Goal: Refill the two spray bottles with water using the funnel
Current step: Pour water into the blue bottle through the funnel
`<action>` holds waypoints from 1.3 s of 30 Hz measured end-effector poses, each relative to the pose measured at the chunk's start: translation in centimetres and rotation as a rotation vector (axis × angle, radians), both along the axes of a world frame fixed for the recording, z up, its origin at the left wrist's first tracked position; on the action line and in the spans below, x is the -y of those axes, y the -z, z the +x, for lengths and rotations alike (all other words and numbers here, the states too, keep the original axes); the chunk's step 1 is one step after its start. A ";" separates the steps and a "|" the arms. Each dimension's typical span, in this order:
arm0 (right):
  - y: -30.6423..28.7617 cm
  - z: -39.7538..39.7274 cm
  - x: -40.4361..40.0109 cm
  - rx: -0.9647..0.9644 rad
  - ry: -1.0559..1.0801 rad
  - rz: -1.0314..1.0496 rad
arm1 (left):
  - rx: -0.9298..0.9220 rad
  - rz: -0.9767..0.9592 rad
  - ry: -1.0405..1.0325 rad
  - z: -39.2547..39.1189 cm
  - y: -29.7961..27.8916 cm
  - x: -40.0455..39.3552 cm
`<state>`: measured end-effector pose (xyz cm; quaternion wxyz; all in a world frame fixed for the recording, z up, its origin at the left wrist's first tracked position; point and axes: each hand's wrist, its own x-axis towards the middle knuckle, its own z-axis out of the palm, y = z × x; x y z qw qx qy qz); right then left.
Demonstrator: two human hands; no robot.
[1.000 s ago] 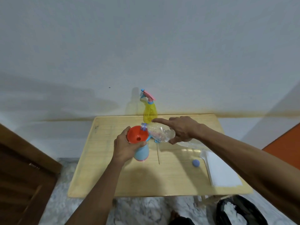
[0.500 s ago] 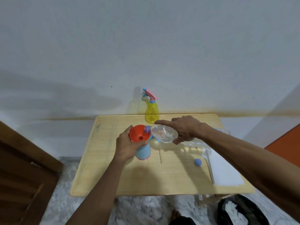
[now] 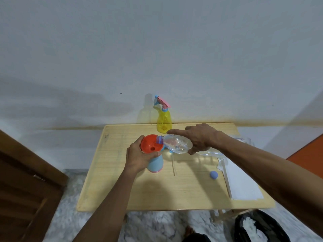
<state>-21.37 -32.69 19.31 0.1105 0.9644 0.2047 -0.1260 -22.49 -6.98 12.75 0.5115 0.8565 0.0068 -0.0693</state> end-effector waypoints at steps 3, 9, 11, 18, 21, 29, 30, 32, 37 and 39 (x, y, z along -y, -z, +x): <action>-0.1 -0.1 0.0 0.009 -0.007 -0.007 | -0.002 -0.002 -0.002 -0.1 -0.2 0.1; -0.3 -0.1 -0.2 0.002 -0.005 -0.010 | -0.005 0.008 -0.005 -0.1 -0.2 0.1; -0.4 -0.2 -0.2 0.001 -0.003 -0.012 | -0.003 0.011 -0.004 -0.1 -0.2 0.1; -0.4 0.0 -0.1 0.003 -0.001 -0.015 | -0.008 0.004 0.001 -0.2 -0.4 0.2; -0.3 0.1 0.0 0.005 -0.005 -0.019 | -0.013 -0.001 -0.006 -0.2 -0.6 0.3; -0.1 0.2 0.1 0.008 -0.024 -0.019 | -0.005 0.012 -0.019 -0.3 -0.7 0.4; 0.0 0.2 0.2 0.009 -0.025 -0.019 | -0.001 0.011 -0.018 -0.3 -0.7 0.4; 0.1 0.2 0.3 0.015 -0.025 -0.013 | 0.001 0.012 -0.018 -0.4 -0.8 0.3; 0.9 -0.2 0.6 -0.004 0.010 0.050 | -0.009 -0.003 -0.015 -0.6 -1.2 0.5; 1.5 -0.5 0.8 -0.003 0.047 0.128 | -0.005 -0.004 -0.014 -0.6 -1.2 0.5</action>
